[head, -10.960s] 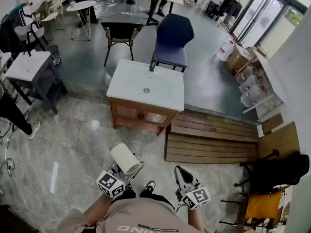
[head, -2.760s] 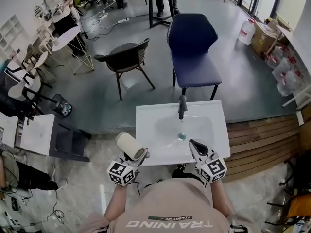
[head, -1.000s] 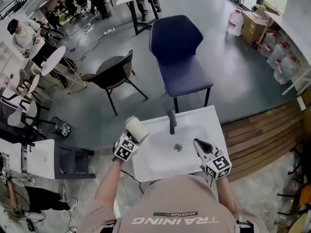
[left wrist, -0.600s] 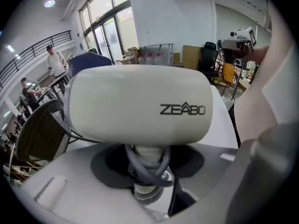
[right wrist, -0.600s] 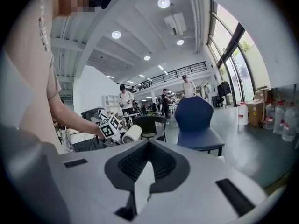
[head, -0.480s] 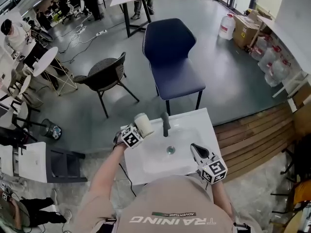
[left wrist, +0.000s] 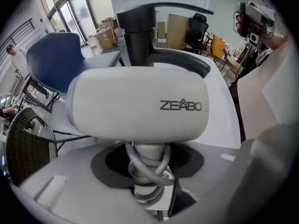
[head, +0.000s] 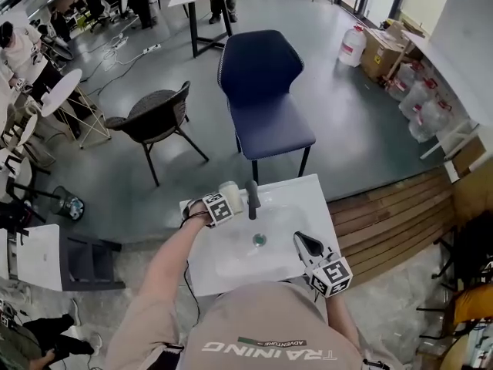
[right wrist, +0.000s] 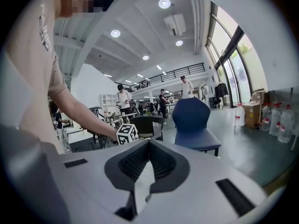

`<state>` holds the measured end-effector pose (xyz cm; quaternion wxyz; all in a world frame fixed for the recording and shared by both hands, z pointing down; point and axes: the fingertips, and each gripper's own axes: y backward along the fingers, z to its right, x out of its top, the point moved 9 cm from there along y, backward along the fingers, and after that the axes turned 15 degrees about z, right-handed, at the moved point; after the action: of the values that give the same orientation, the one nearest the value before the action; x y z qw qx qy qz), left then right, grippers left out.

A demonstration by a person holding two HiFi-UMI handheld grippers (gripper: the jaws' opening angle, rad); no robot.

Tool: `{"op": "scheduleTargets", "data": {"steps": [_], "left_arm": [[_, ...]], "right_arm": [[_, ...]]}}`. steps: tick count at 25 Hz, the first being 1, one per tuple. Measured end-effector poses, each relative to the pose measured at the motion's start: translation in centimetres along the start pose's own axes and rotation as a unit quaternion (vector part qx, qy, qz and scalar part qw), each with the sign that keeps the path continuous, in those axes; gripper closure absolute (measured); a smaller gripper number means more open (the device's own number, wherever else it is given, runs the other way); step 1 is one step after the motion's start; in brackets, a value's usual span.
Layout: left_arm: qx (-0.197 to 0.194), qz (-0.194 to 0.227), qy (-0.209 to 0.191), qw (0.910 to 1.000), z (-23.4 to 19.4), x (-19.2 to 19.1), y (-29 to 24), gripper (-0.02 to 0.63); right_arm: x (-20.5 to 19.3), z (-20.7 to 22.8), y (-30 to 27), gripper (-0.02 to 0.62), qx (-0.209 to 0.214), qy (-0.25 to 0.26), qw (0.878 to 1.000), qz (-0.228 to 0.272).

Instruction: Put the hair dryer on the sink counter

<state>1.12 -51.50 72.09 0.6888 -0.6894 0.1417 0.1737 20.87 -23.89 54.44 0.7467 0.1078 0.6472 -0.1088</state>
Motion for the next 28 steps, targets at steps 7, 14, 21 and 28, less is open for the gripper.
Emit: {"op": "scheduleTargets", "data": {"steps": [7, 14, 21, 28], "left_arm": [[-0.021, -0.044, -0.010, 0.9988, -0.4, 0.3, -2.6, 0.399], [-0.031, -0.082, -0.003, 0.9962, -1.1, 0.8, -4.9, 0.399], [-0.025, -0.109, -0.013, 0.9936, -1.8, 0.9, -5.9, 0.399], [-0.014, -0.121, -0.016, 0.9925, -1.9, 1.3, -6.8, 0.396]], "right_arm": [[-0.3, 0.9, 1.2, 0.590, -0.026, -0.004, 1.000, -0.013], [0.1, 2.3, 1.7, 0.590, -0.034, 0.011, 0.999, -0.022], [0.0, 2.9, 1.2, 0.589, -0.031, 0.010, 0.999, -0.030], [0.6, 3.5, -0.8, 0.589, -0.007, 0.017, 0.999, -0.028]]}}
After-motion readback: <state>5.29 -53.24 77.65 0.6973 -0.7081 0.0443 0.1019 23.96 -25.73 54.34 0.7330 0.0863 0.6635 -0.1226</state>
